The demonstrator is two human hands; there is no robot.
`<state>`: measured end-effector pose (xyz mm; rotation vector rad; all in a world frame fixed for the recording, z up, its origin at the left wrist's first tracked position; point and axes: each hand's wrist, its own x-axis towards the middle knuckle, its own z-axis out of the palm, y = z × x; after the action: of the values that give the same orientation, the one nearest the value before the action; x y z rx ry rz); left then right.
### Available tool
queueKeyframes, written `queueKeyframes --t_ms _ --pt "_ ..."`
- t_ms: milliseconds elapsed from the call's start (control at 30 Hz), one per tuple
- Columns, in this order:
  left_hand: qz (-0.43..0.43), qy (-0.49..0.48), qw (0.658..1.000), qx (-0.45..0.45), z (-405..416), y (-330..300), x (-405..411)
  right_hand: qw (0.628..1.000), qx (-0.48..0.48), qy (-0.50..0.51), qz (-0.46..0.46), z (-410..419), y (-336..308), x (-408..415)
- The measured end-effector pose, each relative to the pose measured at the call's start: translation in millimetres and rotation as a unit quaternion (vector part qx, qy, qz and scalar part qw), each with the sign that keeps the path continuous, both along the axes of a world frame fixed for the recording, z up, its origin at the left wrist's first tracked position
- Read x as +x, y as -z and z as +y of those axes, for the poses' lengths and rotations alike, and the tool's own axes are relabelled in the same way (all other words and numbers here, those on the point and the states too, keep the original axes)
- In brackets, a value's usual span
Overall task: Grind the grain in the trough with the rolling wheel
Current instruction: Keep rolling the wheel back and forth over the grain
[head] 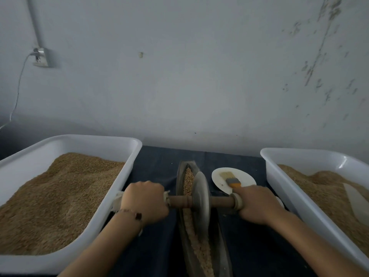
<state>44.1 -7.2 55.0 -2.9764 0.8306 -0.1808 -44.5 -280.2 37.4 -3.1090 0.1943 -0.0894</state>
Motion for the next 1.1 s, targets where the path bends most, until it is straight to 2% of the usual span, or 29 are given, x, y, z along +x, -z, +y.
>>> queueKeyframes --t_ms 100,267,333,433,500,533,600,633,700,867,933,1000,1100 --pt "0.031 -0.018 0.999 -0.007 -9.2 -0.1 23.5 1.0 -0.022 0.005 -0.004 -6.4 -3.1 28.0" --pt "0.092 -0.047 0.994 -0.039 -12.5 6.7 44.2 0.996 0.007 0.009 0.083 -6.3 -24.0 54.7" --pt "0.084 -0.057 0.994 -0.047 -10.5 9.2 41.9 0.998 -0.012 0.005 0.062 -2.9 -24.5 53.8" --pt "0.027 -0.068 0.993 -0.09 -3.3 18.3 27.1 0.999 -0.039 0.02 -0.03 4.4 -12.2 38.0" --pt "-0.107 -0.028 0.986 -0.123 3.9 31.3 6.4 0.991 -0.085 0.023 -0.101 11.0 -1.0 18.3" --pt "-0.177 0.012 0.972 -0.152 7.5 40.6 -4.3 0.982 -0.101 0.0 -0.159 12.7 7.1 8.3" --pt "-0.292 0.053 0.933 -0.205 13.6 56.3 -20.1 0.939 -0.106 -0.059 -0.322 16.0 21.5 -12.6" --pt "-0.312 0.056 0.923 -0.219 16.5 62.1 -24.7 0.912 -0.12 -0.079 -0.383 17.3 25.3 -21.2" --pt "-0.318 0.051 0.921 -0.219 20.8 64.9 -30.9 0.891 -0.142 -0.088 -0.421 19.1 29.5 -31.3" --pt "-0.308 0.05 0.928 -0.203 16.8 58.0 -34.8 0.914 -0.117 -0.073 -0.381 17.7 28.8 -24.1" --pt "-0.277 0.048 0.941 -0.191 11.6 52.6 -28.0 0.95 -0.113 -0.039 -0.288 13.3 22.6 -13.7" --pt "-0.2 0.031 0.968 -0.15 5.1 40.0 -17.3 0.983 -0.107 0.013 -0.149 6.8 15.0 0.4" --pt "-0.116 -0.037 0.99 -0.065 -5.5 26.2 6.7 0.998 -0.035 0.019 -0.037 -4.0 4.5 27.8"
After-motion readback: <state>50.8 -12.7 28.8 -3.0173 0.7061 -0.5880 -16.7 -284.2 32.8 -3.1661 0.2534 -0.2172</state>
